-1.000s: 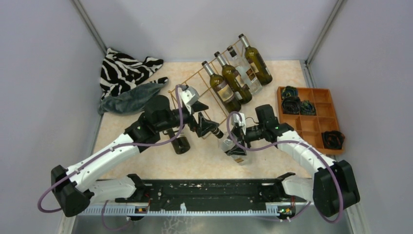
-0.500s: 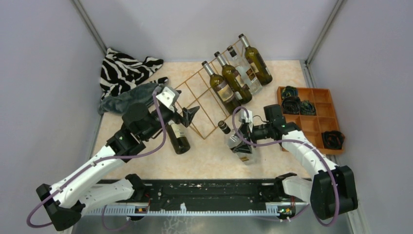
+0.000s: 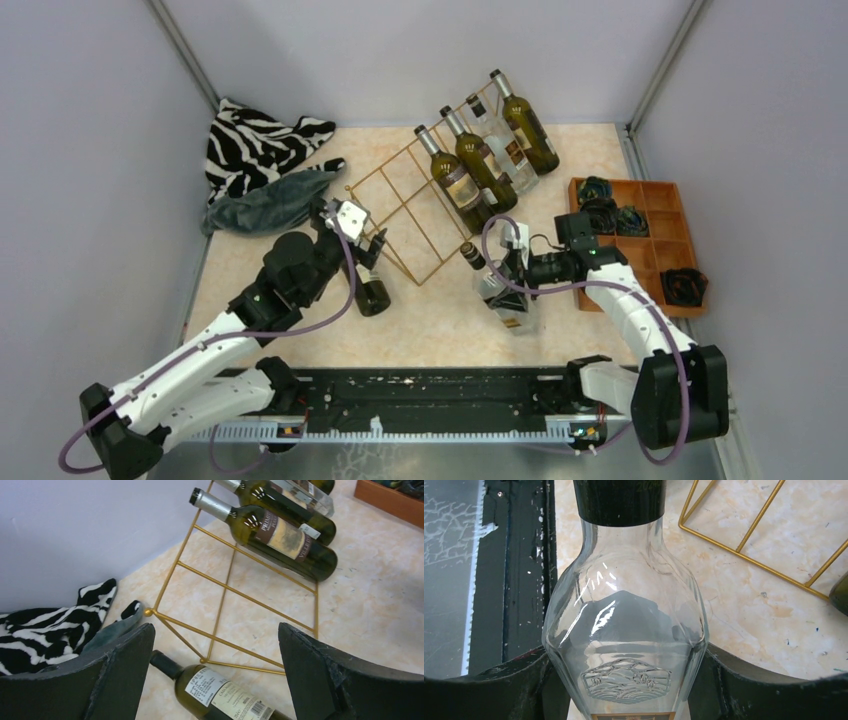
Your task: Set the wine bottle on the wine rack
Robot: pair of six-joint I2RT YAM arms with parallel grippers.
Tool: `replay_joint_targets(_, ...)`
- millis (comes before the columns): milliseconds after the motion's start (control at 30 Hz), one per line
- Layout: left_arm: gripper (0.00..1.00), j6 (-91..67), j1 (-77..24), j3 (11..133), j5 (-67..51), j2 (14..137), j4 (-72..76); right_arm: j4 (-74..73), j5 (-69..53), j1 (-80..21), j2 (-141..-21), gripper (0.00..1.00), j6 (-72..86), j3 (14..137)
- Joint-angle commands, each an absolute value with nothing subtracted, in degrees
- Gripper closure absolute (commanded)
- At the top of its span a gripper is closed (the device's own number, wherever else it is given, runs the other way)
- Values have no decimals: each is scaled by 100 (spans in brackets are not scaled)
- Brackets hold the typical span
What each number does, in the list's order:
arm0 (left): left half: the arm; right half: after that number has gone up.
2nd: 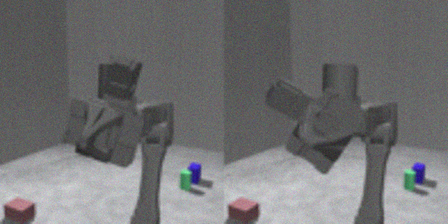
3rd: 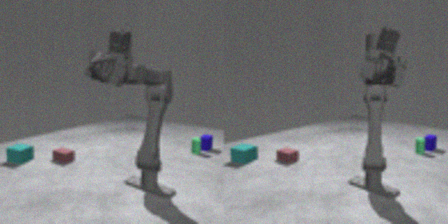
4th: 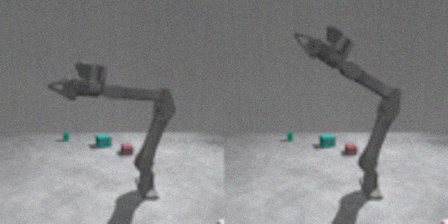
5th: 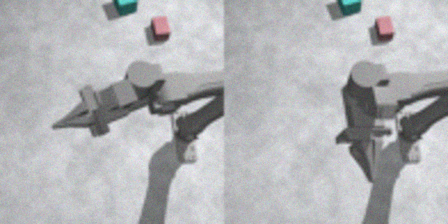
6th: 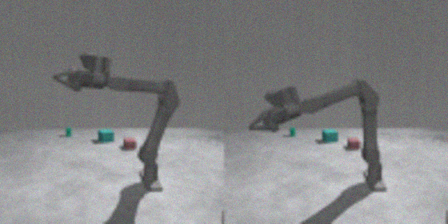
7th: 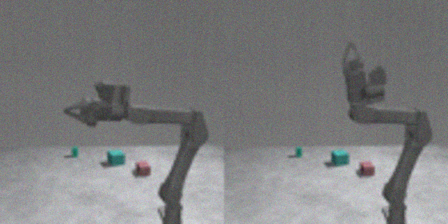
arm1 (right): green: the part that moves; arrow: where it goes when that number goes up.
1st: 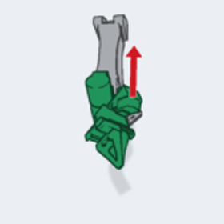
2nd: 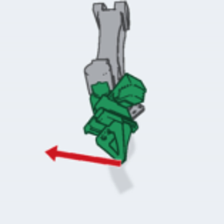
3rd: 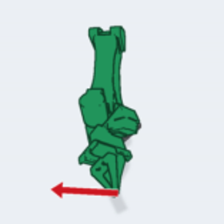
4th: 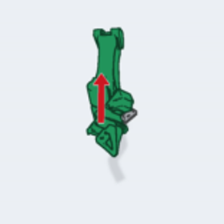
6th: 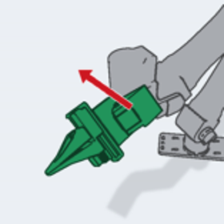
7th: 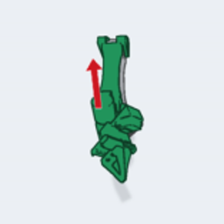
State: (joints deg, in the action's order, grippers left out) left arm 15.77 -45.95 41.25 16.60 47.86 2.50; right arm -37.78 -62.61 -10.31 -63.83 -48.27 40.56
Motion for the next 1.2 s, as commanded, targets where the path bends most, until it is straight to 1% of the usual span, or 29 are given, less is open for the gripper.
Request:
replay_joint_targets(0, 1, 1909, -4565, 4043, 2222, 4591, 557, -3508, -6813, -922, -6211, 100, -4828, 4461)
replay_joint_targets(300, 1, 2075, -4564, 3986, 2482, 4823, 604, -3150, -6814, -891, -6052, 100, -4468, 4376)
replay_joint_targets(567, 1, 2088, -4563, 3963, 2621, 4943, 623, -2723, -6520, -896, -5951, 100, -3823, 4484)
replay_joint_targets(733, 1, 2138, -4563, 3909, 2751, 4935, 703, -2496, -6451, -916, -6363, 100, -3260, 4980)
replay_joint_targets(833, 1, 2178, -4563, 3886, 2831, 4906, 746, -2468, -6159, -1057, -6701, 100, -3079, 5444)
replay_joint_targets(1167, 1, 2286, -4567, 3785, 3007, 4806, 913, -1562, -4713, -2167, -7816, 100, -1829, 6877)
